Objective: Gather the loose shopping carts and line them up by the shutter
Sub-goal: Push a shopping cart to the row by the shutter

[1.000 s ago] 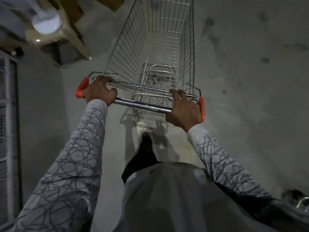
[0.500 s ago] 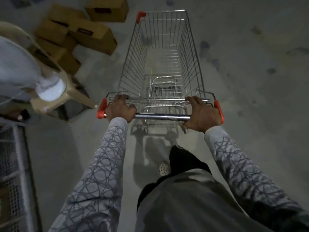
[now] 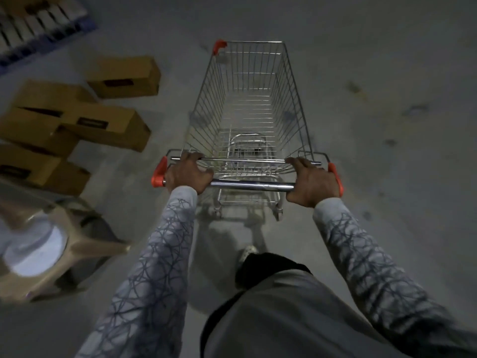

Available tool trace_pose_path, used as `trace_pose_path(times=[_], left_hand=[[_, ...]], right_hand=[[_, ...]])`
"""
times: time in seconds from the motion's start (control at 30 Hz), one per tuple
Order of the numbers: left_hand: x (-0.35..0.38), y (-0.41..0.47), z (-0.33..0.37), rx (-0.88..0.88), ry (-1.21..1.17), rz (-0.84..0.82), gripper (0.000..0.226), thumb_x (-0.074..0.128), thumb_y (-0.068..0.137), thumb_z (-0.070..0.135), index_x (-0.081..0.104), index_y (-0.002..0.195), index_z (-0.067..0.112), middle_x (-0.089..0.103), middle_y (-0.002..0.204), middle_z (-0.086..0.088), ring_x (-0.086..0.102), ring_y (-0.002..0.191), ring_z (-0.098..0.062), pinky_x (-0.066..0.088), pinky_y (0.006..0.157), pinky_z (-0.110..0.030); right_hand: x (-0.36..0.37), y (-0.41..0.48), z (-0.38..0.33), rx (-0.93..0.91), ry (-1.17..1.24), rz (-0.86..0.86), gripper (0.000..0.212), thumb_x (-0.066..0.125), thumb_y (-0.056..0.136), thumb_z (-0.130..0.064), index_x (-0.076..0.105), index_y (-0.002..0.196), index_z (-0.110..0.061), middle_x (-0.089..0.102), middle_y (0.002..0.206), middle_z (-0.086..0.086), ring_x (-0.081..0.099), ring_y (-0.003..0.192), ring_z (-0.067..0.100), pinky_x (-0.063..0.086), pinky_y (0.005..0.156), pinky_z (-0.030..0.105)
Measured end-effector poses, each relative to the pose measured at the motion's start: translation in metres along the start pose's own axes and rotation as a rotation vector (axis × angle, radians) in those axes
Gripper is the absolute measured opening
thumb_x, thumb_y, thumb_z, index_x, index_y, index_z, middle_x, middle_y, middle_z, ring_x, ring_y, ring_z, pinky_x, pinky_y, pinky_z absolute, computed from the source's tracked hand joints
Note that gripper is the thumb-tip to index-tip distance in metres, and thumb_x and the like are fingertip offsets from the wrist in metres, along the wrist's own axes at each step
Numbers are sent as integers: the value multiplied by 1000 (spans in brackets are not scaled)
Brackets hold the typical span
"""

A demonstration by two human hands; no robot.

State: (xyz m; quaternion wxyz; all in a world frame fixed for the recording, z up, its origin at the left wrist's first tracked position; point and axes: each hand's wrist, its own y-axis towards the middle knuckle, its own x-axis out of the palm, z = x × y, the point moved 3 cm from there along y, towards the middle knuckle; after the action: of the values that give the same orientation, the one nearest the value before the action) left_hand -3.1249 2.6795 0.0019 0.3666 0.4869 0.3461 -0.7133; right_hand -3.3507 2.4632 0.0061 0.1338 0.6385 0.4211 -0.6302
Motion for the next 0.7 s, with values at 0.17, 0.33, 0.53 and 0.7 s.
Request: trace_pose_path(times=[0.17, 0.33, 0.53, 0.7], left_hand=[[-13, 120, 14, 117, -11, -59, 48, 66, 82, 50, 61, 127, 33, 54, 137, 1, 62, 112, -31, 45, 94, -38], [-19, 237, 28, 217, 13, -60, 54, 61, 80, 58, 60, 127, 33, 54, 135, 1, 63, 113, -29, 45, 97, -39], [-30, 407, 44, 329, -17, -221, 67, 42, 77, 80, 52, 132, 43, 47, 141, 1, 57, 121, -31, 38, 106, -46], [-61, 563, 38, 518, 227, -229, 70, 7, 82, 77, 34, 140, 48, 40, 148, 4, 53, 129, -23, 24, 112, -45]], right_hand=[[-35, 95, -20, 66, 18, 9, 94, 60, 61, -48, 24, 148, -53, 34, 161, -16, 65, 120, 25, 14, 122, 52], [-70, 186, -41, 105, 31, 26, 92, 59, 62, -49, 25, 147, -52, 38, 158, -17, 61, 126, 23, 18, 120, 53], [-127, 326, -70, 130, 36, 39, 92, 45, 59, -62, 29, 149, -51, 38, 158, -15, 53, 135, 22, 16, 120, 56], [-166, 458, -100, 160, 62, -20, 95, 67, 64, -57, 29, 151, -48, 38, 158, -13, 49, 138, 19, 13, 121, 54]])
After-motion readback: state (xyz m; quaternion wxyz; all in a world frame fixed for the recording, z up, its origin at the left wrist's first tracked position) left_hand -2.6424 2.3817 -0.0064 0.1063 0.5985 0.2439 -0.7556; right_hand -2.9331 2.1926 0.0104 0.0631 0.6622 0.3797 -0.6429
